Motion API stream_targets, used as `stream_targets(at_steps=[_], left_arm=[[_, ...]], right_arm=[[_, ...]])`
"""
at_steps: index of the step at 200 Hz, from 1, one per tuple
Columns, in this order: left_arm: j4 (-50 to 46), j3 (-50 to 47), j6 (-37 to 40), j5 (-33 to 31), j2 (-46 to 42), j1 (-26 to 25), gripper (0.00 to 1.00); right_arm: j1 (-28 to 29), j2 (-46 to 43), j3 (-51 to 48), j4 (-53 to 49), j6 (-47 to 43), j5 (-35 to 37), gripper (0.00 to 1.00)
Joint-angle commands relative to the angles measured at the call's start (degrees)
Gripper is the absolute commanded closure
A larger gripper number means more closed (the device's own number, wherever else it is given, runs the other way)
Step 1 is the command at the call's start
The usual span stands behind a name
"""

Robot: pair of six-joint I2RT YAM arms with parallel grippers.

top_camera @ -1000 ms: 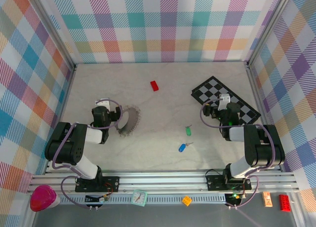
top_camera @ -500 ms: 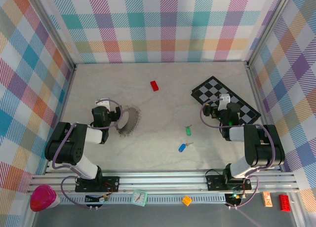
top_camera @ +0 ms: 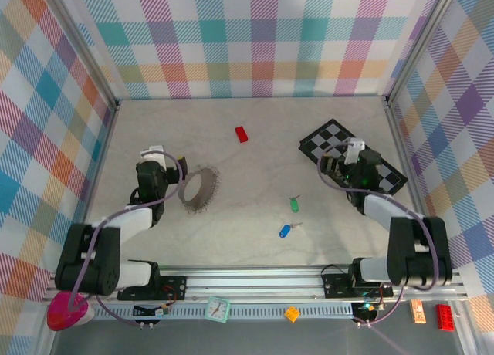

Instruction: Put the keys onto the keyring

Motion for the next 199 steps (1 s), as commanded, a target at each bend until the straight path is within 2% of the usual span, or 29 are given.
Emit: stream_targets(at_steps=[1,20,58,97,134,155,199], left_arm=[[-16.03,4.58,-5.7,-0.83,-6.45,-0.41,0.0],[-25.43,7.45,-11.28,1.55,-10.45,-0.58,0.0],[-35.68,9.82,-23.31,8.92,-13.29,-0.77,0.0],[-42.57,9.88,-30.41,14.42,-13.29,-2.27,0.0],[-47.89,8.57,-33.77,15.09,-14.02,-4.0,0.01],[-51.05,7.15,-35.75,14.85,-14.64,-4.79,0.02],[-51.36,5.33,-37.08,12.78,-14.83,-5.29,0.06]], right_arm=[[-0.37,-4.39,4.98,-18.44,9.22,-2.72,0.01],[-0.35,-5.95,7.47,-27.33,16.15,-4.95,0.01],[1.45,-6.91,7.68,-37.52,23.3,-15.2,0.12],[14.02,-10.07,6.75,-44.27,22.28,-13.36,0.14],[26.3,-10.1,6.05,-42.53,25.85,-13.19,0.23],[32.17,-6.03,8.21,-41.23,27.68,-10.43,0.25],[40.04,7.28,18.03,-39.09,27.11,-7.32,0.27]])
